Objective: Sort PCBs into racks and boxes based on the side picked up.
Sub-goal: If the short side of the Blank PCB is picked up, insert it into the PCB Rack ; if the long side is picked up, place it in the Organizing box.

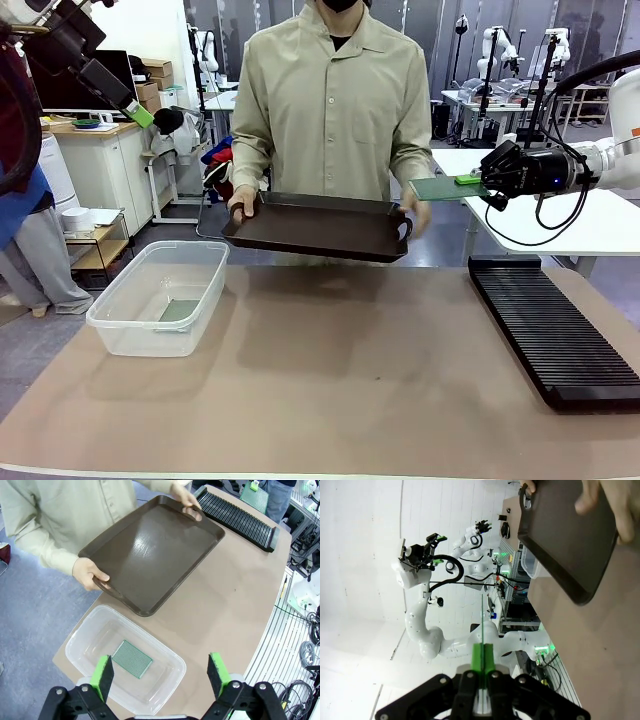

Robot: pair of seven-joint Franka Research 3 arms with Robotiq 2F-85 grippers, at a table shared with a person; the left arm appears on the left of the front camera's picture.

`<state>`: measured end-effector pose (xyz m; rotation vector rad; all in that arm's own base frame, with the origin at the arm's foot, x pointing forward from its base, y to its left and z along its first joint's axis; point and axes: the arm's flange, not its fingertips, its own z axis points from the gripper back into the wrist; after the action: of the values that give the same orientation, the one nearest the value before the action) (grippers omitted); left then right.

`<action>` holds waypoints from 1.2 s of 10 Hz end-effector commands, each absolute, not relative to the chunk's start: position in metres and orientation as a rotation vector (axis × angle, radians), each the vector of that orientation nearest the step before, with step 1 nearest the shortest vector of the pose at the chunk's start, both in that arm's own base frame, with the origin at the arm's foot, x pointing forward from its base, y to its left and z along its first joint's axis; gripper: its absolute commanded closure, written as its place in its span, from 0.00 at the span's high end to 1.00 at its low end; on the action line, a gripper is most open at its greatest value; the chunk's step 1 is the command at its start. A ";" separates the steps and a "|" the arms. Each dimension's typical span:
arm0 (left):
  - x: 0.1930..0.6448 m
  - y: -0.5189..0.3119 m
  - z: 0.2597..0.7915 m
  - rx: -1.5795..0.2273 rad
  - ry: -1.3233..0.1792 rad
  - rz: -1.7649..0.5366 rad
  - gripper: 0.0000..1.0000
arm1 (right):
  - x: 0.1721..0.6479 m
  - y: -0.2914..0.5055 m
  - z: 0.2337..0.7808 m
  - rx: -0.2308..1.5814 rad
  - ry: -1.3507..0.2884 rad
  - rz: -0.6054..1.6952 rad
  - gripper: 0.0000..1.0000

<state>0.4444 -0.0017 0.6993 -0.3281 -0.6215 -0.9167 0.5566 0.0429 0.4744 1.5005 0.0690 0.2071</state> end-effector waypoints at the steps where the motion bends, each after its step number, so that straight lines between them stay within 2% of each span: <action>1: 0.443 -0.002 0.699 -0.330 -0.615 -0.920 1.00 | 0.557 0.043 0.474 1.500 0.069 0.208 0.00; 11: 0.443 -0.002 0.699 -0.330 -0.615 -0.920 1.00 | 0.557 0.043 0.474 1.500 0.069 0.207 0.02; 12: 0.443 -0.002 0.699 -0.330 -0.615 -0.920 1.00 | 0.553 0.037 0.479 1.503 0.039 0.276 0.02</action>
<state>0.4444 -0.0017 0.6993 -0.3281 -0.6215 -0.9167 0.5562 0.0424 0.4756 1.5028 0.0571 0.2224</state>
